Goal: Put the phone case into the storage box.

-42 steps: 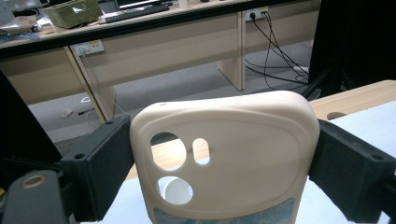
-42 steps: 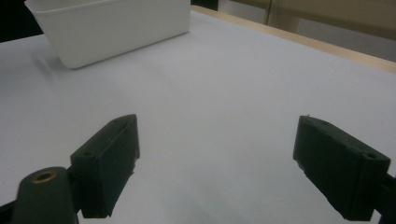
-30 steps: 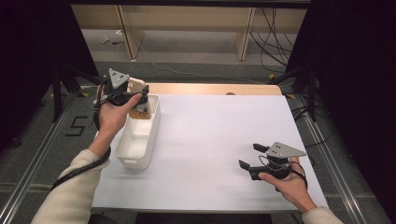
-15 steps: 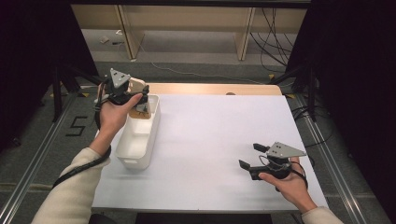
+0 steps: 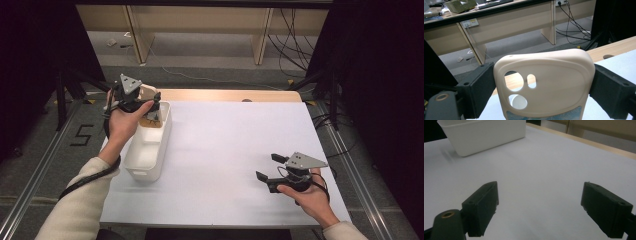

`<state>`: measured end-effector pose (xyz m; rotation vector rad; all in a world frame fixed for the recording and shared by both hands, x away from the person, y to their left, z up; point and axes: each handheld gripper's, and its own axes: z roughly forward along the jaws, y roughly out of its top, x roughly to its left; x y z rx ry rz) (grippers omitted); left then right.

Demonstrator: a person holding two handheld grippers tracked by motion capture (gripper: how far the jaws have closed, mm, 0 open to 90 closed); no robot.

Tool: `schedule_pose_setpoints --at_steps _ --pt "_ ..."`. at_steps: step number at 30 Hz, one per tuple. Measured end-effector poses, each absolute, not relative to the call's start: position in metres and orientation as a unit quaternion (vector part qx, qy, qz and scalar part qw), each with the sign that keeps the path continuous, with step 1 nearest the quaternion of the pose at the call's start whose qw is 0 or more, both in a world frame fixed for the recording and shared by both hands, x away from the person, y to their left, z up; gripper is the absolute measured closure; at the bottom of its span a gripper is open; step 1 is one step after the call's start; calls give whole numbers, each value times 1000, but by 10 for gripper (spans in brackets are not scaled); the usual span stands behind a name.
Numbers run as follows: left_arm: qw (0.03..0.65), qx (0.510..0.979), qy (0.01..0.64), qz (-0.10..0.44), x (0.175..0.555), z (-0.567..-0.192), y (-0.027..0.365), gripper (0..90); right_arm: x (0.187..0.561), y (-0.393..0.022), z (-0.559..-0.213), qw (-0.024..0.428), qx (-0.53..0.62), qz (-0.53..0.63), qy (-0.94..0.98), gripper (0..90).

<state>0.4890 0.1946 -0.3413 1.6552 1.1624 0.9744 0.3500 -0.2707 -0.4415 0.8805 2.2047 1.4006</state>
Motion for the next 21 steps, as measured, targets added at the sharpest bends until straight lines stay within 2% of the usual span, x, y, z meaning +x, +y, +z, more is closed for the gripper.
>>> schedule_pose_setpoints --at_steps 21 --pt "431 669 464 388 497 -343 194 111 350 -271 -441 192 312 499 785 156"
